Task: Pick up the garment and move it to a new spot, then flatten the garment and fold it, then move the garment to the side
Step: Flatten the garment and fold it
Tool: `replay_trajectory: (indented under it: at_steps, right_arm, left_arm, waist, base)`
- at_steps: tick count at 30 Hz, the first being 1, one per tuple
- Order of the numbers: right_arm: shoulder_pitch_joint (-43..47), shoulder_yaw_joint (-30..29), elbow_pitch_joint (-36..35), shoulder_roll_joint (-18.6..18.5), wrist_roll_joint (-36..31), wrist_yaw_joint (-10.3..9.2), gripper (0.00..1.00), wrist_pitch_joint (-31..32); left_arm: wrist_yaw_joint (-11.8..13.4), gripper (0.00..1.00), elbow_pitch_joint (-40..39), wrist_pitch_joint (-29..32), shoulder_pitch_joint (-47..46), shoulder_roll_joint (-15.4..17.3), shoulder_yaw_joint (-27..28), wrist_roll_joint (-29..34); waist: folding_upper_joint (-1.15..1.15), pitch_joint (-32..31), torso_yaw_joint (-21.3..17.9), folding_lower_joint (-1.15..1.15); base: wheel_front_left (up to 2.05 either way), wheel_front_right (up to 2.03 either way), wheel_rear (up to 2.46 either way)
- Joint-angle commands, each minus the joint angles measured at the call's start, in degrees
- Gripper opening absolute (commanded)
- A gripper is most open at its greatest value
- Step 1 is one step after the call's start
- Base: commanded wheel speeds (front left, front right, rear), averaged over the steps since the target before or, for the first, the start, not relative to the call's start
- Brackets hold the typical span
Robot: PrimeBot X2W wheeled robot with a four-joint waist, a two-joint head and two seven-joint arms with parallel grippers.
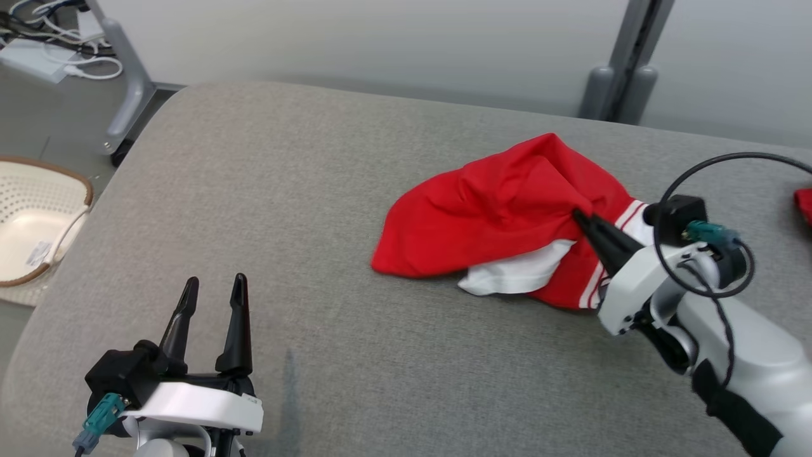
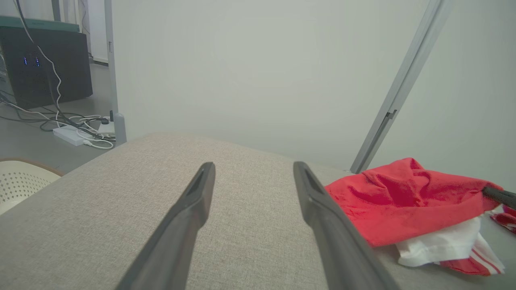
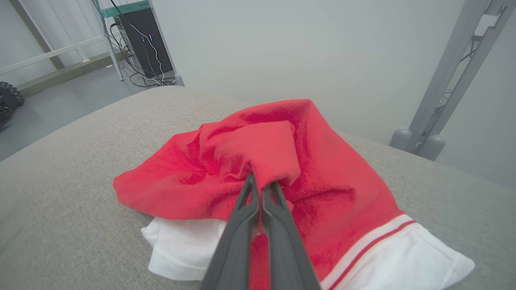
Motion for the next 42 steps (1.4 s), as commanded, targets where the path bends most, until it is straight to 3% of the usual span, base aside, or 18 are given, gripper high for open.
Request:
replay_trajectory:
  at_steps: [1, 10, 16, 21, 27, 38, 42]
  right_arm:
    - [-1.09, -0.64, -0.33, -1.42, -0.47, 0.02, 0.00, -0.55]
    - [-1.10, -5.03, -5.39, -6.60, -1.08, 0.02, 0.00, -0.48]
    - [-0.14, -6.88, -11.79, -6.91, -2.15, 0.02, 0.00, -0.47]
    - [0.84, -5.48, -19.11, -4.36, -0.98, 0.02, 0.00, 1.23]
    - [1.35, 1.20, -24.15, -0.35, -0.96, 0.02, 0.00, 4.89]
    - [0.82, 12.93, -18.12, 9.51, 6.06, 0.03, 0.00, 3.38]
    - [-0.54, 17.08, -15.59, 11.21, 9.53, 0.02, 0.00, 1.83]
  left_arm:
    - [0.01, 1.00, -0.06, -0.23, 0.53, 0.16, 0.16, -0.12]
    - [-0.05, 1.00, 0.34, -0.23, 1.02, 0.18, -0.08, 0.09]
    - [-0.06, 1.00, 0.53, -0.23, 1.60, 0.18, -0.19, 0.20]
    - [-0.17, 1.00, 0.95, -0.23, 1.51, 0.18, -0.69, 0.20]
    - [-0.35, 1.00, 1.48, -0.23, 0.79, 0.16, -1.17, 0.00]
    - [-0.29, 1.00, 2.39, -0.23, -0.31, 0.17, -1.43, -0.20]
    - [-0.36, 1.00, 2.80, -0.23, -0.70, 0.17, -1.70, -0.23]
  waist:
    - [0.00, -0.85, -1.51, 0.00]
    - [0.00, -3.09, -5.60, 0.00]
    - [0.00, -3.86, -6.14, 0.00]
    - [0.00, -4.21, -5.55, 0.00]
    - [0.00, -3.99, -3.72, 0.00]
    - [0.00, -3.56, -1.43, 0.00]
    - [0.00, -3.39, -1.61, 0.00]
  base:
    - [0.00, 0.00, 0.00]
    - [0.00, 0.00, 0.00]
    - [0.00, 0.00, 0.00]
    - [0.00, 0.00, 0.00]
    - [0.00, 0.00, 0.00]
    - [0.00, 0.00, 0.00]
    - [0.00, 0.00, 0.00]
